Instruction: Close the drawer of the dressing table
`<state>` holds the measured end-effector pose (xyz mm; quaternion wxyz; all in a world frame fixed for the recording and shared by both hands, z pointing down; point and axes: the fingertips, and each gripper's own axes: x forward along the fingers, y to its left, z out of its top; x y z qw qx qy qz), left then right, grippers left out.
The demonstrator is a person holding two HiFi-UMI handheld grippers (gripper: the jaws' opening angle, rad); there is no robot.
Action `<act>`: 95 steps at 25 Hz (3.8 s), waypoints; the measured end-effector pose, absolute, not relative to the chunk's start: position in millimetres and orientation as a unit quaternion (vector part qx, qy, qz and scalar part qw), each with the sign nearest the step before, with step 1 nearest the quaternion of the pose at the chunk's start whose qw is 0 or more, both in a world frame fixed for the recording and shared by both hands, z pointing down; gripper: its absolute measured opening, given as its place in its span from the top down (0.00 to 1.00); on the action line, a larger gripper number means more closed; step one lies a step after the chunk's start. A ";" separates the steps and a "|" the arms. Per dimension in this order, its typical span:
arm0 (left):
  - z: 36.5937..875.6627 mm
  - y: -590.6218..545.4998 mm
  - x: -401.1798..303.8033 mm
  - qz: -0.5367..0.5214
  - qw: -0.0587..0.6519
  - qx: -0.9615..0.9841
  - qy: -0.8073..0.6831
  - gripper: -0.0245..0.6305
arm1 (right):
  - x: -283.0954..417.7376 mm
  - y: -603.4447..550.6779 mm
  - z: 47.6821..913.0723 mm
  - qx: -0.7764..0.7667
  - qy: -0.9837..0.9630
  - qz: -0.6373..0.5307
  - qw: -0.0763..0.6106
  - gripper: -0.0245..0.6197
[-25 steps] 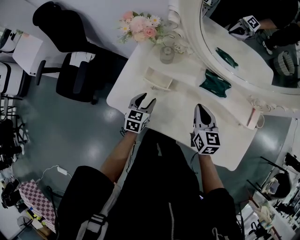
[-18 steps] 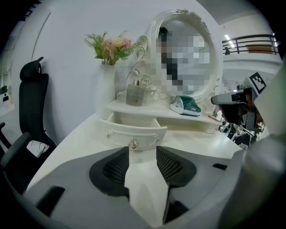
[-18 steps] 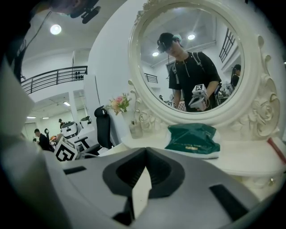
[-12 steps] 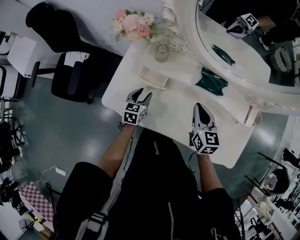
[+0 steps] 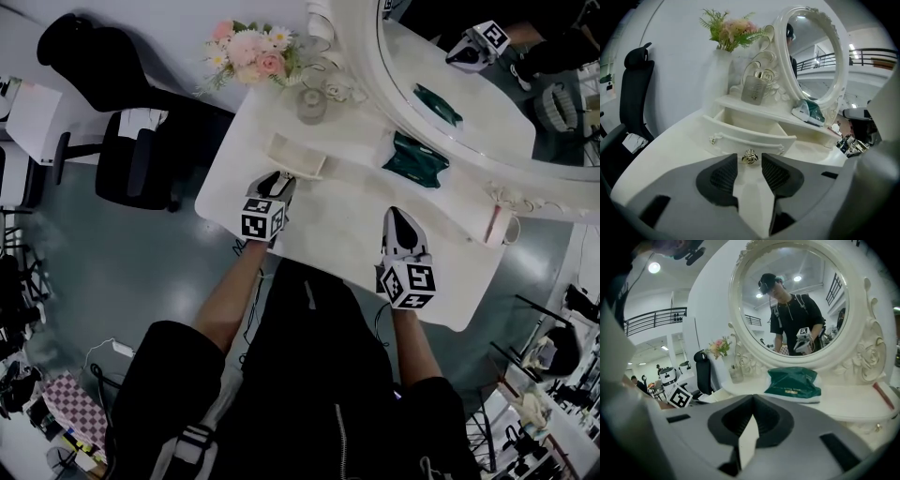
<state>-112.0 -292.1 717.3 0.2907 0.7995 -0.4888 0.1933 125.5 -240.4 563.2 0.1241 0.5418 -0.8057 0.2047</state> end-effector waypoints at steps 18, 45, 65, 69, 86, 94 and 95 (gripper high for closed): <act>707.6 -295.2 -110.4 0.179 0.281 0.795 -0.506 0.81 | 135.5 -235.9 569.3 0.555 -0.794 0.214 0.124 0.96; 714.6 -326.1 -101.2 0.187 0.285 0.799 -0.495 0.81 | 147.9 -245.1 571.3 0.571 -0.781 0.220 0.124 0.96; 716.8 -358.5 -90.6 0.185 0.285 0.804 -0.489 0.81 | 165.9 -243.1 576.0 0.595 -0.760 0.232 0.120 0.96; 717.3 -365.8 -88.2 0.188 0.283 0.804 -0.488 0.81 | 170.6 -241.8 575.7 0.600 -0.757 0.232 0.117 0.96; 704.5 -346.2 -86.1 0.210 0.260 0.799 -0.500 0.75 | 194.2 -230.9 568.5 0.610 -0.753 0.222 0.108 0.96; 636.9 -318.7 -47.9 0.190 0.190 0.852 -0.450 0.96 | 192.5 -241.0 553.3 0.609 -0.762 0.195 0.098 0.96; 626.0 -317.0 -42.3 0.186 0.179 0.857 -0.445 0.96 | 193.7 -242.6 549.2 0.611 -0.763 0.189 0.096 0.96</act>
